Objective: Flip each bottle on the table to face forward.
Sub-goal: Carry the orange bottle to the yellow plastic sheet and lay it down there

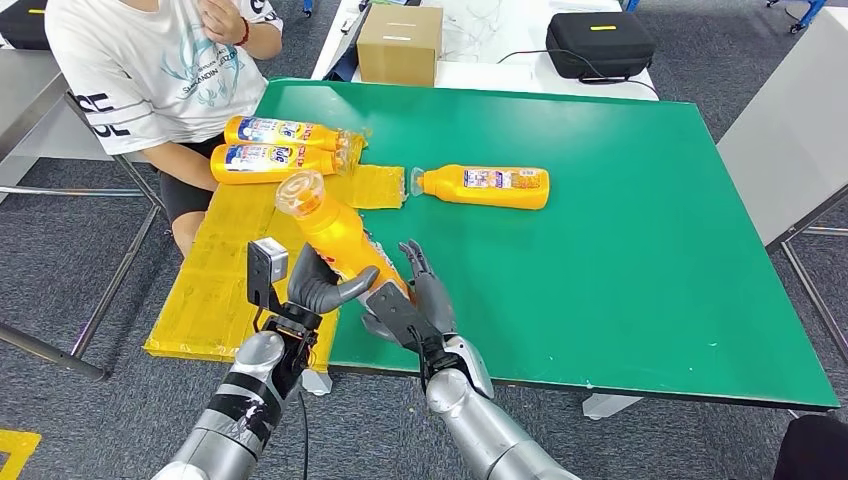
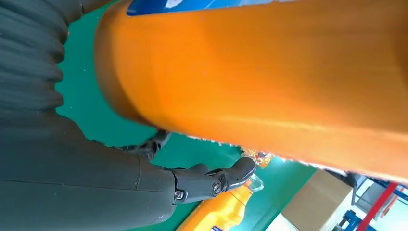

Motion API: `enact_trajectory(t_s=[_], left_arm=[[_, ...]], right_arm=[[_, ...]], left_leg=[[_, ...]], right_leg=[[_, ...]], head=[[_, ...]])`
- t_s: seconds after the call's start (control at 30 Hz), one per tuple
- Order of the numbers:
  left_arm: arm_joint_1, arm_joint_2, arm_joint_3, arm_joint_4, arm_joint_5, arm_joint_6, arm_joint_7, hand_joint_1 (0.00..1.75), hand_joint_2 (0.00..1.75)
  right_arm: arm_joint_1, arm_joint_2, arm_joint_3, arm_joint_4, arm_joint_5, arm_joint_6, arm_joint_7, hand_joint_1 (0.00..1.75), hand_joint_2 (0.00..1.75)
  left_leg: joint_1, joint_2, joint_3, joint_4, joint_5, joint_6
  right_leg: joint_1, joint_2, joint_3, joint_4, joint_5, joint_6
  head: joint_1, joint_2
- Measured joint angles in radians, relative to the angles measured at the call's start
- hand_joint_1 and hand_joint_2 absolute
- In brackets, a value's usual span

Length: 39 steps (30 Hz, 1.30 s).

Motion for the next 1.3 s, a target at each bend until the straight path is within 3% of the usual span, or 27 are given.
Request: enact_trajectory(t_s=[0.23,0.4,0.53,0.8,1.3], left_arm=[[-0.008,0.008,0.027,0.012,-0.069,0.126,-0.020,1.75,1.75],[-0.050,0.048,0.047,0.062,-0.235,0.294,-0.033,1.75,1.75],[-0.114,0.093,0.046,0.135,-0.400,0.358,-0.008,1.75,1.75],[-0.231,0.204,-0.019,0.293,-0.718,0.414,0.024,1.75,1.75],[-0.326,0.348,-0.158,0.417,-0.931,0.398,0.020,1.75,1.75]], right_arm=[[0.026,-0.005,-0.005,-0.076,-0.047,-0.043,-0.040,0.00,1.75],[0.053,-0.024,-0.012,-0.185,-0.081,-0.061,-0.056,0.00,1.75],[0.074,-0.039,-0.013,-0.260,-0.087,-0.057,-0.056,0.00,1.75],[0.104,-0.069,-0.021,-0.359,-0.107,-0.033,-0.062,0.00,1.75],[0.111,-0.083,-0.028,-0.394,-0.133,-0.003,-0.084,0.00,1.75]], left_leg=[[0.000,0.000,0.000,0.000,0.000,0.000],[0.000,0.000,0.000,0.000,0.000,0.000],[0.000,0.000,0.000,0.000,0.001,-0.001],[0.000,0.001,0.000,0.000,0.001,-0.001],[0.000,0.003,0.000,0.000,0.001,-0.001]], right_leg=[[0.000,0.000,0.000,0.000,0.000,0.000],[0.000,0.000,-0.001,0.000,0.000,0.000],[0.000,0.000,-0.001,0.000,0.000,0.000],[0.000,0.000,-0.001,0.000,0.000,0.000],[0.000,0.000,-0.001,0.001,0.000,0.000]], head=[[0.000,0.000],[0.000,0.000],[0.000,0.000],[0.000,0.000],[0.000,0.000]])
